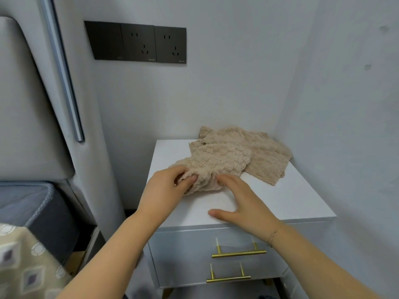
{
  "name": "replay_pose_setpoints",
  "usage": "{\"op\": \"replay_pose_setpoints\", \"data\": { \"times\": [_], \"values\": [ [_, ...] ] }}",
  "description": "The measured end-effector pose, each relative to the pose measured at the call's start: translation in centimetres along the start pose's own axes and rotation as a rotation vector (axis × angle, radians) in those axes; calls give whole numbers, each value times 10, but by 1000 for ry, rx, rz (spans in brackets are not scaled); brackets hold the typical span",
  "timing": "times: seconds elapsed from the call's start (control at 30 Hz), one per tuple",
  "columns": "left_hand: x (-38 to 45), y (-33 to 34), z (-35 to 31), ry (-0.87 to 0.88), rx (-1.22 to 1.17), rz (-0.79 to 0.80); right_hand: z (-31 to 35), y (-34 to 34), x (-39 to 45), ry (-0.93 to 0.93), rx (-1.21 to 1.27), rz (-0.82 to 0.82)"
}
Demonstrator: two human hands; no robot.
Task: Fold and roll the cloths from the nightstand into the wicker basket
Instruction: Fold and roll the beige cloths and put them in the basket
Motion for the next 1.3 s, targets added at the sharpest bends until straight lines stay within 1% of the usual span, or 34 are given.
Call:
{"op": "replay_pose_setpoints", "data": {
  "times": [0.07,0.17,0.23,0.3,0.43,0.57,0.67,0.77,0.87,0.9,0.97,1.03,1.13,1.17,1.2,1.23,1.27,1.3],
  "values": [
    [-2,0,-3,-32,-132,-9,10,3,-1,33,62,-64],
    [-6,1,-3,-88,-227,9,16,-7,3,105,94,-275],
    [-7,-3,-4,-103,-261,-4,18,-11,6,113,88,-370],
    [-7,-8,-4,-110,-284,-16,24,-6,8,81,103,-373],
    [-7,-14,2,-142,-320,-16,37,9,6,24,84,-319],
    [-6,-17,10,-179,-308,5,35,-1,4,20,26,-443],
    [-5,-20,8,-160,-283,-7,33,-14,1,8,0,-516],
    [-5,-28,8,-127,-186,-35,24,-31,0,42,111,-560],
    [-4,-38,14,-114,-31,-10,15,-45,5,45,254,-507],
    [-4,-38,17,-125,-34,30,12,-50,6,40,230,-486],
    [-7,-36,26,-182,-39,135,4,-59,7,54,68,-451],
    [-11,-37,35,-225,65,205,-9,-61,7,126,-55,-368],
    [-12,-44,44,-271,231,192,-31,-51,4,254,-126,-186],
    [-11,-44,42,-263,249,168,-38,-46,4,297,-92,-130],
    [-10,-44,37,-252,234,135,-44,-40,4,349,15,-95],
    [-9,-43,31,-251,166,98,-50,-34,5,407,178,-80],
    [-8,-40,26,-267,34,55,-52,-30,5,451,347,-99],
    [-7,-38,25,-291,-133,7,-53,-34,8,466,471,-168]
  ]
}}
Point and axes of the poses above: each hand's wrist, its own x-axis towards the middle knuckle, its own y-axis out of the palm, z = x × y, the point moved 10 cm from there along x, towards the middle knuckle, and after that the axes turned 12 degrees about -x, right-handed, at the moved point
